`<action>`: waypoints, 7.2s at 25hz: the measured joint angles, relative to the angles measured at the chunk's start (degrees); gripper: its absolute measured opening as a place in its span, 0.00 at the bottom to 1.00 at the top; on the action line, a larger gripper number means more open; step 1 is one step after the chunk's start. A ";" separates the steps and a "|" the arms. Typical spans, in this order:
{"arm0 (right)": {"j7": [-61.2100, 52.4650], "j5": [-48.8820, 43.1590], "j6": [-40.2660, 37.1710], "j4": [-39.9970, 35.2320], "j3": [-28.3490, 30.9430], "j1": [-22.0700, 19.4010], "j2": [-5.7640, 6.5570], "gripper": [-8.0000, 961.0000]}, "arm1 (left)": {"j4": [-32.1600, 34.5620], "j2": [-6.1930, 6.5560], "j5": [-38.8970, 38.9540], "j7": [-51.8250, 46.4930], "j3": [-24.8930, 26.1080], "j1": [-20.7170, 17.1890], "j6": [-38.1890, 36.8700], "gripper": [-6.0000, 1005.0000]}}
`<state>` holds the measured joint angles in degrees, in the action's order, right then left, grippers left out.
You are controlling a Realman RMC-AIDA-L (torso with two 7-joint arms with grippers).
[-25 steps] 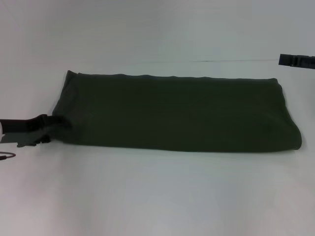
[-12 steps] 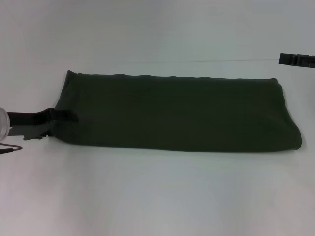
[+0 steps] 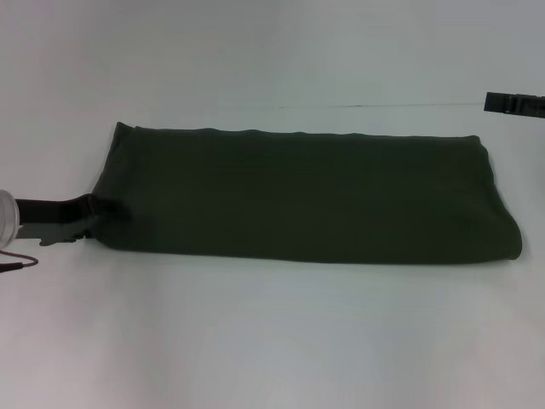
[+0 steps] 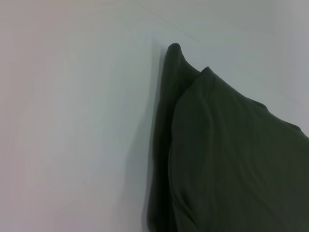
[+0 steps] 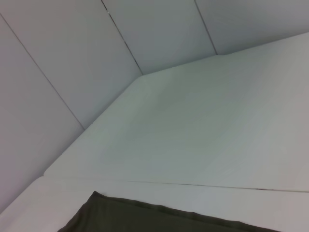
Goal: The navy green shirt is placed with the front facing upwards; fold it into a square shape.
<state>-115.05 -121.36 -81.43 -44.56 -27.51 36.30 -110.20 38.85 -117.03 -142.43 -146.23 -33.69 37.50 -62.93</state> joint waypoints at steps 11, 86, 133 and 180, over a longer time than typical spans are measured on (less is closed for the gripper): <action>0.10 -0.01 -0.11 0.00 0.00 -0.09 -0.04 0.94 | 0.18 -0.04 -0.14 0.79 -0.06 -0.35 1.33 0.47; 8.37 6.31 -1.87 5.14 0.18 -5.98 -3.04 0.94 | -41.70 -7.62 48.31 58.72 0.38 2.67 -9.70 0.18; -14.21 1.75 21.94 22.82 -18.78 10.69 -8.28 0.94 | -2.17 -4.42 35.76 67.53 0.60 -13.24 -25.10 0.90; -6.58 11.65 14.37 20.95 -18.42 7.73 -9.32 0.07 | -2.43 -4.34 35.87 65.41 1.18 -12.83 -23.70 0.90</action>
<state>-121.63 -109.71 -67.06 -23.61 -45.93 44.02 -119.51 36.42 -121.38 -106.56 -80.82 -32.51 24.67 -86.63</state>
